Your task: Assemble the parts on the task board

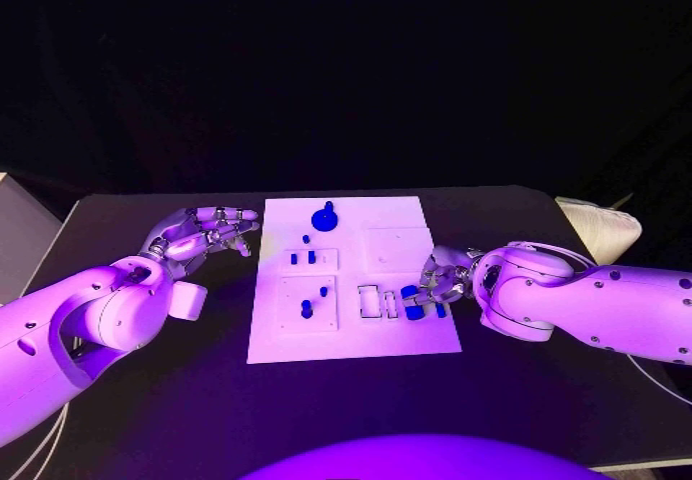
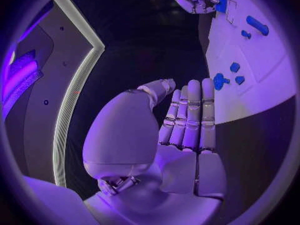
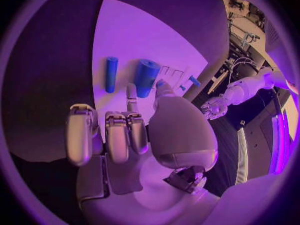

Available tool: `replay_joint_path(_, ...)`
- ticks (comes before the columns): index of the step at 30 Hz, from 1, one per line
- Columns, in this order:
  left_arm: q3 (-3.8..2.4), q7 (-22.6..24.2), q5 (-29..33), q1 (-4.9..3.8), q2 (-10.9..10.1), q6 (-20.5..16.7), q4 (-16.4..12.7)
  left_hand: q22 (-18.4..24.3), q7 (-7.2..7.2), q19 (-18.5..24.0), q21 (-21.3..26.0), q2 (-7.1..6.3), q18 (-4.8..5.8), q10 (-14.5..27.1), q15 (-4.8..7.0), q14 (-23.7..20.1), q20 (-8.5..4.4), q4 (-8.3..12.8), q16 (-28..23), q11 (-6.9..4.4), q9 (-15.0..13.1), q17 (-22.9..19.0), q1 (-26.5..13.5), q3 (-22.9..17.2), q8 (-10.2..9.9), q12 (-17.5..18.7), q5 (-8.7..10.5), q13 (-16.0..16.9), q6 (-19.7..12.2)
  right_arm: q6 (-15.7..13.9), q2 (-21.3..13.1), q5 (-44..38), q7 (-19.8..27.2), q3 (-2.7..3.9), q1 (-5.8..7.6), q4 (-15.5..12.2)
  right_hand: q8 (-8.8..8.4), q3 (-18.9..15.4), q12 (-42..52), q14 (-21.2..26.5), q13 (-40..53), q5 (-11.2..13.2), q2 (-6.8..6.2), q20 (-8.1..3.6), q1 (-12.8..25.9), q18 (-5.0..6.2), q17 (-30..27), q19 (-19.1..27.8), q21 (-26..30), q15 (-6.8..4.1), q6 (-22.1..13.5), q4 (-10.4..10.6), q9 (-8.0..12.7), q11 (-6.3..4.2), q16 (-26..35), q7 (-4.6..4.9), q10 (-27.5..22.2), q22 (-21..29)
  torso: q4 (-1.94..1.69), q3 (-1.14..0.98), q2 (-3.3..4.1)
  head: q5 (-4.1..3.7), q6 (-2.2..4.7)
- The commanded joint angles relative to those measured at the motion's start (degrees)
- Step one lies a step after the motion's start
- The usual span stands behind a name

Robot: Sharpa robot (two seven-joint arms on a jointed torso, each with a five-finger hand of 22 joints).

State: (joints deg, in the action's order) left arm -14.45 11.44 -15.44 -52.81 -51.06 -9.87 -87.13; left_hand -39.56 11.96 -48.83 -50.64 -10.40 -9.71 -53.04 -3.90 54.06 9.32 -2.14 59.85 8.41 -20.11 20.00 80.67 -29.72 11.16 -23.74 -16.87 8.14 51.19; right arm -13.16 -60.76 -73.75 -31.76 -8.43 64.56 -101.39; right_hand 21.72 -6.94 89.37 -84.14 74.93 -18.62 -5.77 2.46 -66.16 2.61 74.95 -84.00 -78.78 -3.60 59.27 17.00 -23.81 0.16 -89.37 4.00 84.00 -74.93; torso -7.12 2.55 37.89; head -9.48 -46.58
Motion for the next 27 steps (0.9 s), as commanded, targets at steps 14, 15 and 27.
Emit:
replay_joint_path(14, -0.04, 0.4, 0.2, 0.01, -0.2, 3.3, -0.4, 0.0, -0.02, -0.3, 0.3, 0.32, -0.88, 0.3, -0.03, 0.0, -0.17, 0.0, -0.3, -0.14, 0.1, -0.1, 1.0, -0.1, 0.5, -0.3, -0.45, -0.1, -0.6, 1.2, 3.5, -1.6, -1.1, -0.05, -1.94, 2.7, 0.50, -0.4, -0.7, -5.7, 13.8, 1.3, -0.45, -0.50, 0.8, -0.65, 14.2, -4.3, -0.2, -0.29, -0.1, -0.1, -0.4, -0.26, -0.3, 0.19, 5.1, -11.8, 0.13, 0.02, 0.09, -0.29, -0.69)
replay_joint_path(15, -0.04, 0.4, 0.2, 0.01, -0.2, 3.3, -0.4, 0.0, -0.02, -0.3, 0.3, 0.32, -0.88, 0.3, -0.03, 0.0, -0.17, 0.0, -0.3, -0.14, 0.1, -0.1, 1.0, -0.1, 0.5, -0.3, -0.45, -0.1, -0.6, 1.1, 3.5, -1.7, -1.1, -0.05, -1.95, 2.7, 0.51, -0.4, -0.7, -5.7, 13.8, 1.3, -0.43, -0.50, 0.7, -0.65, 14.2, -4.3, -0.2, -0.29, -0.1, -0.1, -0.4, -0.26, -0.3, 0.19, 5.0, -11.8, 0.10, 0.03, 0.06, -0.32, -0.71)
replay_joint_path(27, -0.04, 0.3, 0.2, 0.01, -0.2, 3.2, -0.2, -0.2, -0.01, -0.3, 0.0, 0.53, -0.88, 0.3, 0.04, 0.0, -0.26, 0.3, -0.4, -0.16, 0.1, -0.2, 1.5, -0.3, 0.6, -0.4, -0.54, -0.2, -0.6, -6.3, 2.3, 4.9, -0.8, 0.02, -1.85, 1.3, 0.87, 1.3, -0.5, -5.8, 14.1, -8.4, 1.43, -0.57, -4.1, -0.93, 14.7, -4.5, -1.8, -0.41, -0.4, -0.3, -0.9, -0.43, -0.5, 0.02, 5.2, -12.5, 0.03, 0.10, -0.14, 0.12, -0.78)
